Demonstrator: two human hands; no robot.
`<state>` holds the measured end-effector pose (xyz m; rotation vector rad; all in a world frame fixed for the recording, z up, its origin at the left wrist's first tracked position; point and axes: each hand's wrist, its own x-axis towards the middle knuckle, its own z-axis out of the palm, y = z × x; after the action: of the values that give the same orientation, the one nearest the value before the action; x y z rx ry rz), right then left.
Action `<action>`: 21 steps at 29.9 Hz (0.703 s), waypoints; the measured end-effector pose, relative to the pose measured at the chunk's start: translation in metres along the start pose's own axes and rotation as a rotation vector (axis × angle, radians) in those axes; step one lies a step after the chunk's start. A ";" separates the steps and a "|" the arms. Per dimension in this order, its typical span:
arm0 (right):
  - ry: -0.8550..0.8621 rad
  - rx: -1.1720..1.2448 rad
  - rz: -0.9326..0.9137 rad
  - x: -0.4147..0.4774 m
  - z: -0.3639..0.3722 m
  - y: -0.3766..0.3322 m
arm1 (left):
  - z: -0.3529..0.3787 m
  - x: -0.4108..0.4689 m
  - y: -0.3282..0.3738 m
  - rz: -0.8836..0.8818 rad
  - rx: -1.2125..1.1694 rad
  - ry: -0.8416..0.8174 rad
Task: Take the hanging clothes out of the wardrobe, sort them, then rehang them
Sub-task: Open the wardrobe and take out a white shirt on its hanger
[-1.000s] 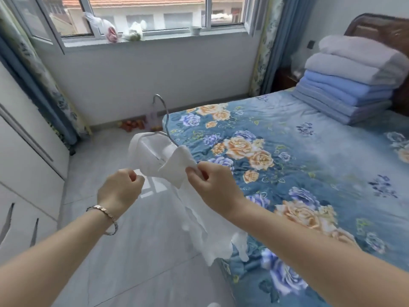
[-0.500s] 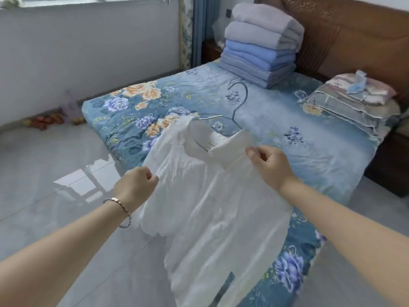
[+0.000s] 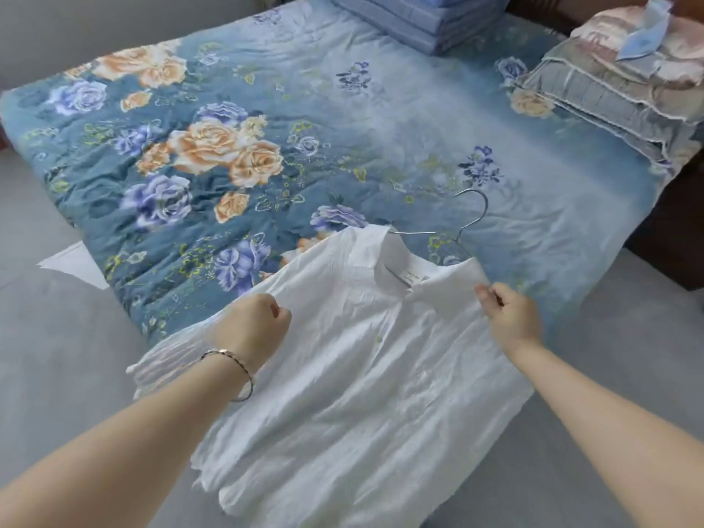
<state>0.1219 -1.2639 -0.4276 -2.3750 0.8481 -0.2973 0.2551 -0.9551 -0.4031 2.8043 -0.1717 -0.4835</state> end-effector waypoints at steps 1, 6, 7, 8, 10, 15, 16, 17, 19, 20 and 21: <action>0.000 -0.019 0.022 0.006 0.006 0.012 | 0.010 0.007 0.009 0.004 0.012 -0.009; -0.010 -0.009 0.124 0.034 0.039 0.057 | 0.046 0.049 0.049 -0.017 -0.103 -0.088; -0.025 -0.019 0.149 0.042 0.046 0.066 | 0.054 0.057 0.056 -0.021 -0.117 -0.097; -0.045 -0.029 0.175 0.049 0.054 0.075 | 0.062 0.063 0.062 -0.028 -0.124 -0.102; -0.058 -0.041 0.214 0.060 0.070 0.092 | 0.081 0.074 0.072 -0.042 -0.124 -0.105; -0.100 -0.049 0.257 0.083 0.121 0.143 | 0.141 0.102 0.085 -0.069 -0.057 -0.107; -0.106 -0.055 0.261 0.086 0.131 0.155 | 0.153 0.107 0.088 -0.064 -0.034 -0.103; -0.104 -0.066 0.267 0.087 0.141 0.168 | 0.164 0.112 0.091 -0.058 -0.022 -0.100; -0.079 -0.087 0.296 0.087 0.157 0.188 | 0.185 0.121 0.094 -0.039 -0.018 -0.086; -0.077 -0.080 0.324 0.086 0.165 0.196 | 0.194 0.124 0.094 -0.028 -0.014 -0.079; -0.084 -0.059 0.351 0.084 0.172 0.203 | 0.201 0.125 0.094 -0.021 -0.008 -0.072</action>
<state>0.1517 -1.3646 -0.6862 -2.2210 1.2237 -0.0309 0.2970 -1.1179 -0.5946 2.7855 -0.1557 -0.5896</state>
